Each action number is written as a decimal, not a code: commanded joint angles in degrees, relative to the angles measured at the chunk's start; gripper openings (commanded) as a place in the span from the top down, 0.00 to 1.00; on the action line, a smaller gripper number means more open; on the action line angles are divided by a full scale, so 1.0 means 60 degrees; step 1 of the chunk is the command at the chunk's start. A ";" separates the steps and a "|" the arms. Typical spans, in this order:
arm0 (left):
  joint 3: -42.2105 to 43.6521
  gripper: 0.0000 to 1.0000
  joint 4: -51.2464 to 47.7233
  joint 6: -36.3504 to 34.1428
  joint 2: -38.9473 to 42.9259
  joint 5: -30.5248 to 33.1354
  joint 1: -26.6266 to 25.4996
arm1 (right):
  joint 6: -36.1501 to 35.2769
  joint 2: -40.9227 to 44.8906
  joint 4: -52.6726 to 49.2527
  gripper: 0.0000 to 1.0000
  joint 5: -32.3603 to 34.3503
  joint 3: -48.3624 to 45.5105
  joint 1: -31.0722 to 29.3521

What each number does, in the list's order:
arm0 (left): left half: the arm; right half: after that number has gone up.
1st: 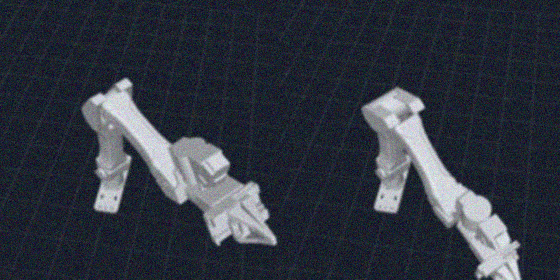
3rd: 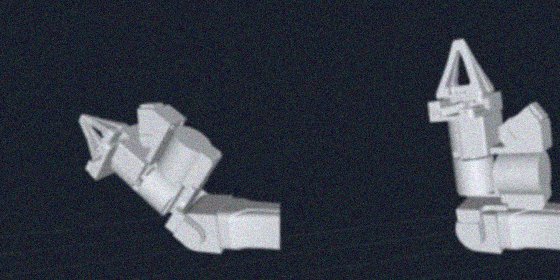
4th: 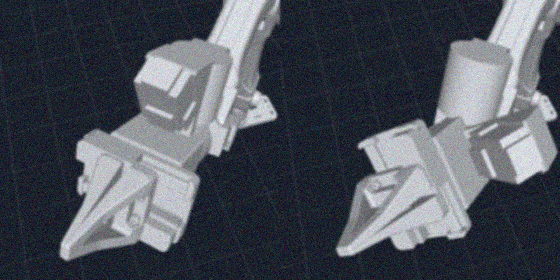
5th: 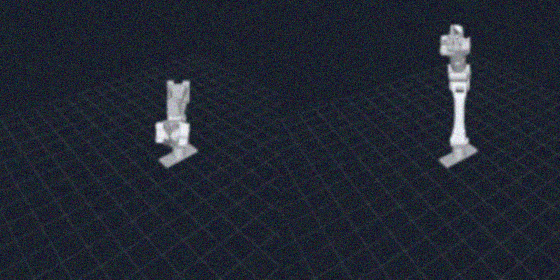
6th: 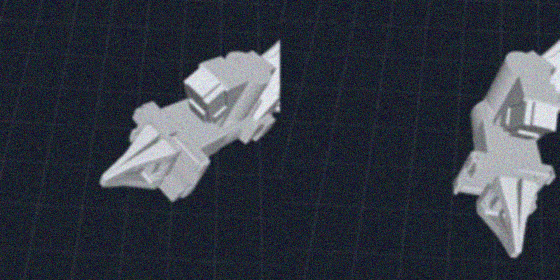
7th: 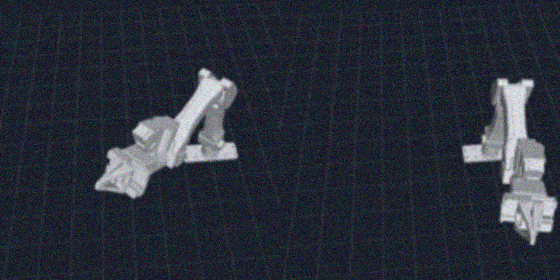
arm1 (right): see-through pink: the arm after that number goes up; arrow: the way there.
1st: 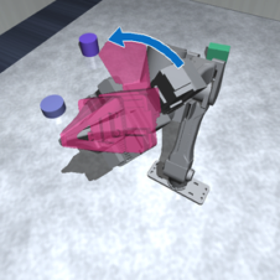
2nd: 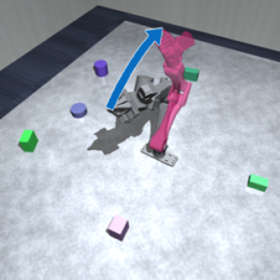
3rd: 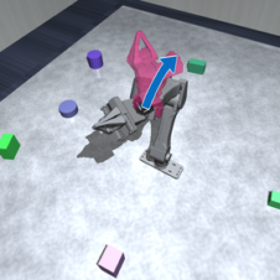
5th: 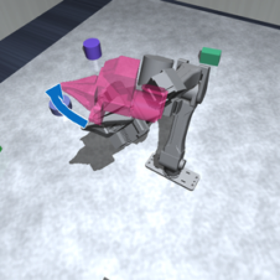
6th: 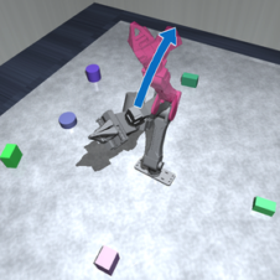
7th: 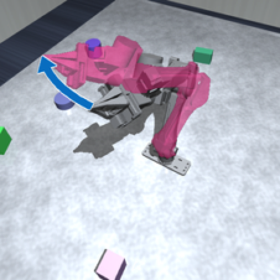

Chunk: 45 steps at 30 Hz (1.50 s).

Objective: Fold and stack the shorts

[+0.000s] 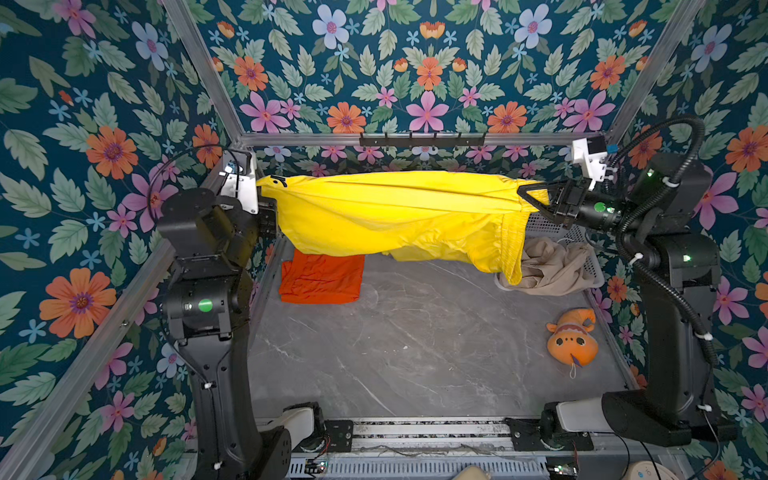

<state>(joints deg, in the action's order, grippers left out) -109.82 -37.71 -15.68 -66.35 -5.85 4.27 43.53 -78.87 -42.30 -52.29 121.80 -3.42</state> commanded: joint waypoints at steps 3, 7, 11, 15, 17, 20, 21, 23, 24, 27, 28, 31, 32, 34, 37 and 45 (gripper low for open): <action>0.0022 1.00 -0.0075 -0.0228 0.0029 0.1555 0.0064 | -0.0017 0.0099 -0.0428 1.00 -0.0096 -0.0096 0.0051; -0.0027 1.00 -0.0036 -0.0017 -0.0686 0.1057 0.0063 | 0.0022 -0.0412 -0.0172 1.00 -0.0034 -0.0202 -0.0268; -0.0765 1.00 0.0311 0.0109 -0.2055 0.0474 0.0062 | 0.0216 -0.1634 0.0624 1.00 0.0139 0.0256 -0.0656; -0.3038 1.00 0.0395 0.0307 -0.3986 0.0091 0.0057 | -0.0015 -0.4015 0.0256 1.00 0.0592 0.2973 -0.0713; -0.3631 1.00 0.0721 0.0504 -0.4405 -0.0136 0.0054 | -0.0178 -0.5352 -0.0496 1.00 0.0678 0.5281 -0.0679; -0.3629 1.00 0.1143 0.0562 -0.4264 -0.0494 0.0073 | 0.0197 -0.6646 -0.0996 1.00 0.0175 0.8079 -0.0515; -0.3357 1.00 0.1130 0.0413 -0.4041 -0.0609 0.0074 | 0.0095 -0.6659 -0.1178 1.00 0.0073 0.8289 -0.0486; -0.2097 1.00 0.1183 0.0145 -0.3277 -0.0679 0.0079 | -0.0643 -0.6089 -0.1847 1.00 0.0027 0.7495 -0.0527; -0.1119 1.00 0.1262 0.0021 -0.2771 -0.0744 0.0071 | -0.1100 -0.5493 -0.2037 1.00 -0.0025 0.6373 -0.0619; 0.2413 1.00 0.1688 0.0091 -0.1162 -0.0911 0.0075 | -0.1172 -0.2945 -0.0269 1.00 0.0051 0.0809 -0.0801; 0.3524 1.00 0.1677 0.0140 -0.0732 -0.1084 0.0071 | -0.0769 -0.1971 0.0836 1.00 0.0040 -0.1167 -0.0777; 0.6211 1.00 0.1589 0.0241 0.0154 -0.1749 0.0078 | -0.0606 -0.0514 0.1716 1.00 0.0145 -0.4857 -0.0765; 0.6932 1.00 0.1623 0.0352 0.0344 -0.1859 0.0072 | -0.0611 -0.0245 0.1652 1.00 0.0146 -0.5632 -0.0803; 0.8191 1.00 0.1556 0.0446 0.0649 -0.1998 0.0055 | -0.0615 0.0363 0.1594 1.00 0.0148 -0.7483 -0.0822; 0.9491 1.00 0.1448 0.0329 0.0942 -0.1472 0.0053 | -0.0346 0.1175 0.1680 1.00 0.0402 -0.9918 -0.0850; 1.0491 1.00 0.0913 -0.0205 0.1731 0.0422 -0.0292 | 0.1152 0.2445 0.1819 1.00 0.1614 -1.3762 -0.2477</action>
<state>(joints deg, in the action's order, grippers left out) -47.27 -31.33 -15.07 -56.77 -9.19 3.11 45.65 -65.17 -33.63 -46.11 42.15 -15.73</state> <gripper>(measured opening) 0.055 0.082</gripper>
